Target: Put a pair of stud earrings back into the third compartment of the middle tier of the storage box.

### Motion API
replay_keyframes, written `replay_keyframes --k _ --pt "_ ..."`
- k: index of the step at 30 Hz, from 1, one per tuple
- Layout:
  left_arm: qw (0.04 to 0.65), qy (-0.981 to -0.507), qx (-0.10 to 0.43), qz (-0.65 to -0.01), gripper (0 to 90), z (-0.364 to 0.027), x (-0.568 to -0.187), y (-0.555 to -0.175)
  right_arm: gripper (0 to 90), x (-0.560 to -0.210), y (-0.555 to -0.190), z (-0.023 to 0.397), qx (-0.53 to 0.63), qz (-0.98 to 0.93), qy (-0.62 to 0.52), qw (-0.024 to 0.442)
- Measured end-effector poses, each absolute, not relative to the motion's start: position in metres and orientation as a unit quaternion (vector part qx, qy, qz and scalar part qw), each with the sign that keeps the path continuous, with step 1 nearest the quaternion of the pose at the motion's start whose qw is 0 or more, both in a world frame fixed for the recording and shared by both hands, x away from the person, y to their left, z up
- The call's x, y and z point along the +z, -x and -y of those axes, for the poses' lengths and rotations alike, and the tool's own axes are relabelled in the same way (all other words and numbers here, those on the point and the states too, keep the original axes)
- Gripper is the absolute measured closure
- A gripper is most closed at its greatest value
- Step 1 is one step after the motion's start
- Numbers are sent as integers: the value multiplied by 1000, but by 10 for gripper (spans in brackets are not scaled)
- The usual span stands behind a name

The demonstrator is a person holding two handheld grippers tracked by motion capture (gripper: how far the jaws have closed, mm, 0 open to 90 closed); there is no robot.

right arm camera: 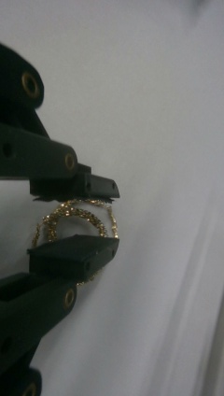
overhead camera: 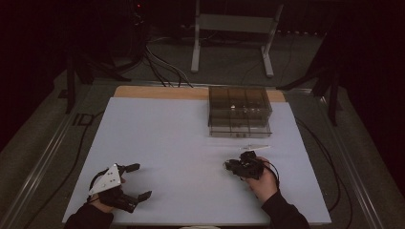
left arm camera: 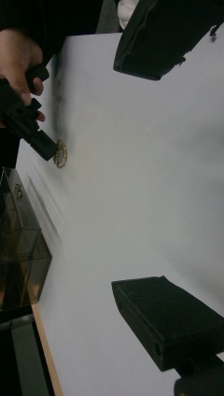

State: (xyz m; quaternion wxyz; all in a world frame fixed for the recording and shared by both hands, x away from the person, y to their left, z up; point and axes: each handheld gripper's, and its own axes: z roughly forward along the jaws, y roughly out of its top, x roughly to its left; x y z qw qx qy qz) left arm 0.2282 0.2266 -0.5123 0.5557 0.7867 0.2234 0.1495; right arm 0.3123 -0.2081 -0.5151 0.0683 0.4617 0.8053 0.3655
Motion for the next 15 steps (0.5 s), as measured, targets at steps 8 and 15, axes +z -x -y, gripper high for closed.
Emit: replay_keyframes --k 8,15 --pt "556 -786 146 -226 6 -227 -513 -229 828 -520 -316 207 355 -805 -474 43" --pt "557 -786 145 -227 6 -227 -513 -229 862 -516 -314 206 342 -811 -471 63"
